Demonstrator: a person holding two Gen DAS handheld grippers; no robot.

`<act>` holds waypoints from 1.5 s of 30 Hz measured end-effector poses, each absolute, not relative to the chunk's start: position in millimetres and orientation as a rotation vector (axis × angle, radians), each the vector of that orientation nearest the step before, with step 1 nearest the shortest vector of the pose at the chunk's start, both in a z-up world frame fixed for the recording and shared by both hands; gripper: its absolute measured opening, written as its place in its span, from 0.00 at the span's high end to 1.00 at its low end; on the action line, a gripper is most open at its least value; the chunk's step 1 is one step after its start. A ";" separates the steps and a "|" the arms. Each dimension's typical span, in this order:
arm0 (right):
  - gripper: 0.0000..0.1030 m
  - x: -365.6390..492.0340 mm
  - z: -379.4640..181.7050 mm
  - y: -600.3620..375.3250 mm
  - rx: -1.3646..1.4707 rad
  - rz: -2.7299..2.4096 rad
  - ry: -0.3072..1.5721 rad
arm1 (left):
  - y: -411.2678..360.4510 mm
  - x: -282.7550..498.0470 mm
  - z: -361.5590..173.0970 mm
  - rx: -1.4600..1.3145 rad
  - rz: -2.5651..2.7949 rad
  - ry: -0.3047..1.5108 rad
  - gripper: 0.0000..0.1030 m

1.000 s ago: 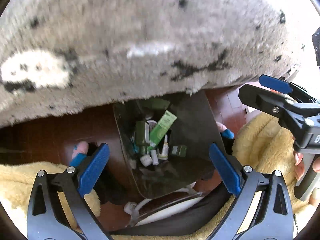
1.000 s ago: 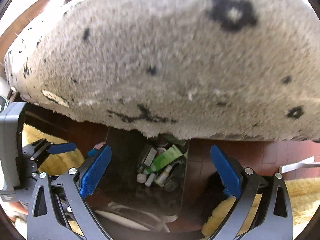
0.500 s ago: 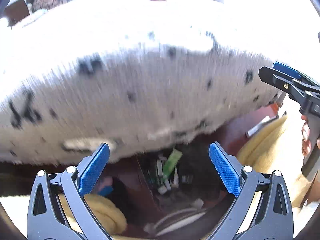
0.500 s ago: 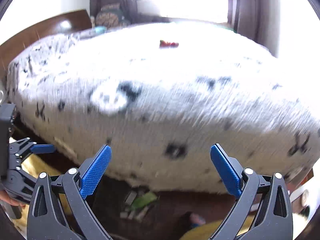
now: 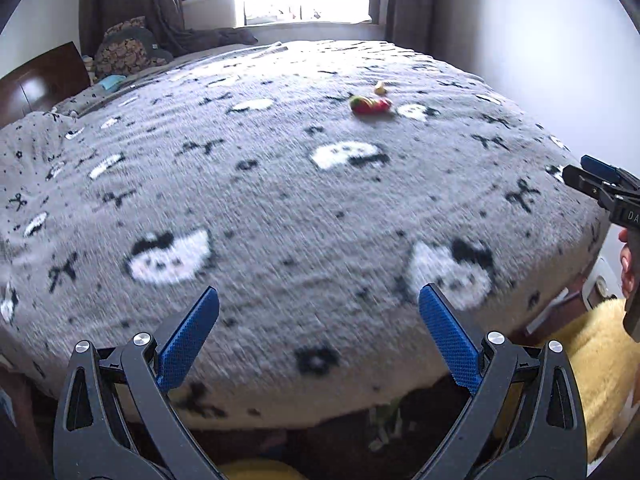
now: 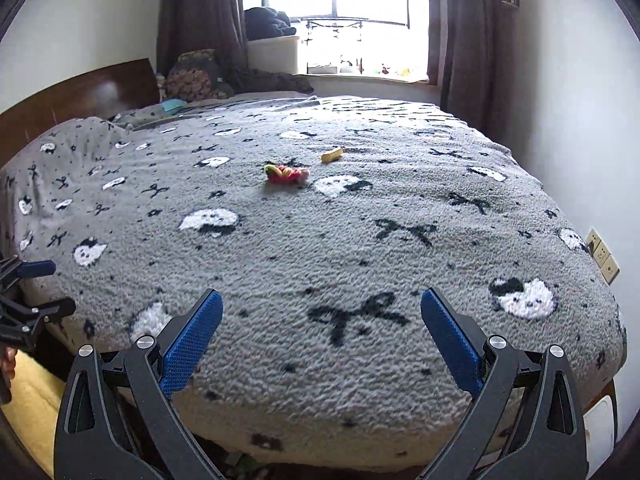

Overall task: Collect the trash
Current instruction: 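Raise both open tools back toward the bed, then grasp the yellow cap with the right tool while the left grasps the knitted toy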

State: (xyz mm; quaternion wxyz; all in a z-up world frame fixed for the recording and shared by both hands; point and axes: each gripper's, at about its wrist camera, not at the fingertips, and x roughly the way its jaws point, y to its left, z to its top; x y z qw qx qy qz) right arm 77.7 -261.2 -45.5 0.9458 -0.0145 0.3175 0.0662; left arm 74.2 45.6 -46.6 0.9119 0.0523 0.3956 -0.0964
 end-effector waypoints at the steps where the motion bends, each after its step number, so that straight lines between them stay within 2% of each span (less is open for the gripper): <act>1: 0.03 89.7 -42.3 -264.0 -0.026 0.126 0.648 | 48.4 84.3 -45.4 0.108 -0.192 0.813 0.08; 7: 0.04 147.1 -35.0 -264.5 -0.025 0.106 0.651 | 43.8 141.8 -53.7 0.090 -0.209 0.836 0.08; 22: 0.04 334.4 -57.6 -235.8 -0.047 0.037 0.721 | -30.2 275.5 -70.7 0.104 -0.257 0.772 0.08; 28: 0.12 404.1 -69.8 -224.4 0.013 0.056 0.781 | -32.4 324.3 -72.0 0.086 -0.238 0.750 0.08; 31: 0.21 433.6 -76.8 -222.7 0.071 0.056 0.815 | -29.1 339.9 -75.0 0.057 -0.235 0.754 0.08; 36: 0.43 472.8 -96.9 -218.2 0.126 0.050 0.897 | -29.4 347.1 -83.8 0.054 -0.257 0.768 0.08; 40: 0.53 488.6 -109.7 -216.3 0.148 0.048 0.927 | -33.9 351.9 -87.3 0.065 -0.272 0.770 0.08; 43: 0.68 493.7 -118.3 -216.2 0.134 0.038 0.950 | -42.8 355.3 -88.5 0.084 -0.277 0.771 0.08; 44: 0.77 493.6 -118.7 -217.8 0.127 0.036 0.948 | -47.2 356.0 -88.5 0.095 -0.278 0.767 0.08; 45: 0.79 491.8 -117.8 -221.3 0.129 0.042 0.941 | -52.1 356.6 -88.5 0.106 -0.281 0.763 0.08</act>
